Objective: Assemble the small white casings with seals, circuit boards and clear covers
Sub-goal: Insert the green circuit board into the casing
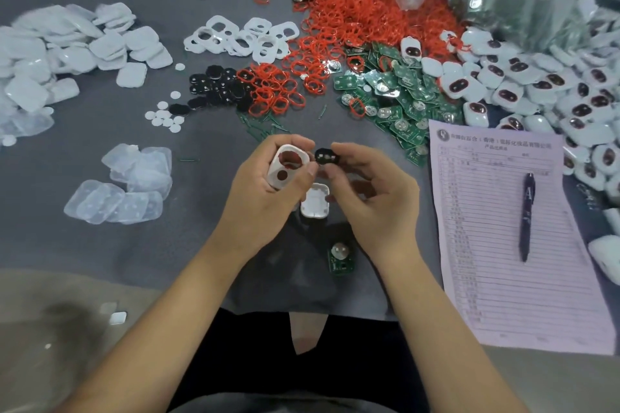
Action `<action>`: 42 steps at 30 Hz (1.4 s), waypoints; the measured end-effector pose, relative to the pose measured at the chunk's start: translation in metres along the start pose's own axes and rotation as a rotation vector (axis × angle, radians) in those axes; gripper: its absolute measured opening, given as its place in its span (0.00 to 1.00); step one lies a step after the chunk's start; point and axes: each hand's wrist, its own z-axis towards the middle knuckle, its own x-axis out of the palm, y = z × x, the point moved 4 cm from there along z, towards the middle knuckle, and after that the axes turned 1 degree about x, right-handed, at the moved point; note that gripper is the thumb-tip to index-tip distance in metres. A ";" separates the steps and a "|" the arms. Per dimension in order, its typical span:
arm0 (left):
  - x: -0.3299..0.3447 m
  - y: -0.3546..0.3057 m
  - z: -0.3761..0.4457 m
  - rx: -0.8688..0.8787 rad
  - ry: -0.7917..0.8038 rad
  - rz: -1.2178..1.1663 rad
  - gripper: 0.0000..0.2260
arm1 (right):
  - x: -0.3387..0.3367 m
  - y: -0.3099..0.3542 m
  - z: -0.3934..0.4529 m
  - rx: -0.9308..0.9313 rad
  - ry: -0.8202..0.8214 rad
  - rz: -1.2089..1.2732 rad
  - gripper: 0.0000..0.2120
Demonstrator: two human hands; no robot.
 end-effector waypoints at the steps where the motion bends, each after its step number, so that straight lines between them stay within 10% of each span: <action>1: 0.000 0.000 0.000 -0.001 0.002 -0.004 0.08 | 0.000 0.000 0.000 0.001 0.006 0.001 0.15; 12: 0.005 0.005 0.000 -0.144 0.040 -0.351 0.10 | -0.005 0.002 0.002 0.008 -0.033 0.017 0.07; 19: -0.002 -0.009 -0.003 0.081 -0.182 0.234 0.11 | 0.003 0.002 0.005 0.180 -0.068 0.351 0.08; 42: 0.010 -0.020 -0.009 0.061 -0.019 0.206 0.12 | 0.008 -0.009 0.006 0.293 0.134 0.263 0.05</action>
